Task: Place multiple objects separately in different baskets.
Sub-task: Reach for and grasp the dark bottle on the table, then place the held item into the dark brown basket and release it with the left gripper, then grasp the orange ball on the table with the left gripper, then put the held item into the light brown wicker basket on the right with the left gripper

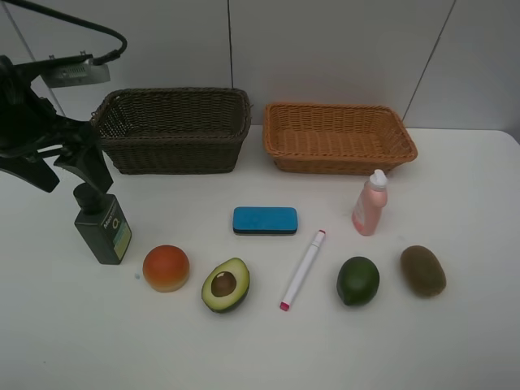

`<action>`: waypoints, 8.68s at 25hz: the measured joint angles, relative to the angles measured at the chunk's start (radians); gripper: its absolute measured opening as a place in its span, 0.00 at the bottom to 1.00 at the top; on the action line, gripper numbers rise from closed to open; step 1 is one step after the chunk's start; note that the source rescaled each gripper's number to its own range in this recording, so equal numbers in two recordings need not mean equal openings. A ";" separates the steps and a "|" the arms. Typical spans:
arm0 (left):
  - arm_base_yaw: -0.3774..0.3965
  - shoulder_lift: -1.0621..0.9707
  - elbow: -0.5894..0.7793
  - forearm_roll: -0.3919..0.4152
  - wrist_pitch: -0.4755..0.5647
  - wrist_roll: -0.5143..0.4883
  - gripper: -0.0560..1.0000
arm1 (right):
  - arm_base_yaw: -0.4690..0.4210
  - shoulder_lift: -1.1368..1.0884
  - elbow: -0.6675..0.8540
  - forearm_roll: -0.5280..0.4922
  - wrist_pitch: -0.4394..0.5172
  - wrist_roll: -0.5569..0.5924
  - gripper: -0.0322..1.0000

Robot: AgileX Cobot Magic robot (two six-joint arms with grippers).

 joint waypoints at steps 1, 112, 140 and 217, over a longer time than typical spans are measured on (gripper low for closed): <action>0.000 0.008 0.000 -0.004 0.001 0.002 1.00 | 0.000 0.000 0.000 0.000 0.000 0.000 0.96; -0.287 0.435 -0.804 0.216 0.248 -0.295 0.86 | 0.000 0.000 0.000 0.000 0.000 0.000 0.96; -0.441 0.280 0.029 0.190 -0.228 -0.128 0.86 | 0.000 0.000 0.000 0.000 0.000 0.000 0.96; -0.441 0.995 -1.478 0.009 0.107 0.035 0.96 | 0.000 0.000 0.000 0.000 0.000 0.000 0.96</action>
